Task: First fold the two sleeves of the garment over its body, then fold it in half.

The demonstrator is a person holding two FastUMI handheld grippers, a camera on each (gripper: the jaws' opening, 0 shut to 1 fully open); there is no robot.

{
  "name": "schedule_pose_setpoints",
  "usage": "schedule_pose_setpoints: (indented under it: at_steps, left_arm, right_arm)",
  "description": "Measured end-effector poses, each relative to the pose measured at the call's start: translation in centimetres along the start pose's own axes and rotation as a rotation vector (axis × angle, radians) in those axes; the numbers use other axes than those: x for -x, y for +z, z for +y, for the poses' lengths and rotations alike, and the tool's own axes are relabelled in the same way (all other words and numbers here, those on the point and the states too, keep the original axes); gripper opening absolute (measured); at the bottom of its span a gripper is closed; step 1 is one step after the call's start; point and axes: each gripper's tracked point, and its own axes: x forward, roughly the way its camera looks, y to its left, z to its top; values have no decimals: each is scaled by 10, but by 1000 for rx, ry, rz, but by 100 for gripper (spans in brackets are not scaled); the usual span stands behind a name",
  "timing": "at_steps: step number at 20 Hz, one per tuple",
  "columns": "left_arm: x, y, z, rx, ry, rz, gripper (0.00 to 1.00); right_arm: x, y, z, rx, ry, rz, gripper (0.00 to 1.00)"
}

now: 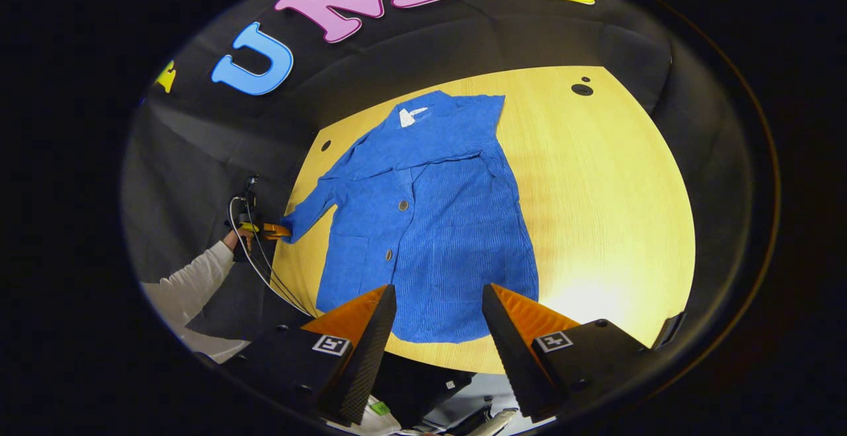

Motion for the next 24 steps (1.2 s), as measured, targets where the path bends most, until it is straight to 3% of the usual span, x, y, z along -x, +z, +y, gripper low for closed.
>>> schedule_pose_setpoints:
  at_steps: [3, 6, 11, 14, 19, 24]
  left_arm:
    - [41, 22, -22, -140, 25, -80, 0]
    - [90, 47, -71, -228, 0, -187, 0]
    - [142, 83, -199, -418, -68, -322, 0]
    - [160, 85, -293, -479, -169, -349, 0]
    - [153, 71, -458, -688, -265, -401, 0]
    - [96, 55, -545, -704, -203, -321, 0]
  right_arm:
    - [-4, 6, -8, 8, 7, -7, 85]
    - [-12, 16, -14, 3, 22, -14, 85]
    - [-11, 25, -23, -1, 54, -35, 86]
    - [-3, 26, -38, 1, 49, -44, 86]
    - [19, 20, -66, -56, 53, -74, 85]
    - [34, 16, -112, -120, -5, -141, 85]
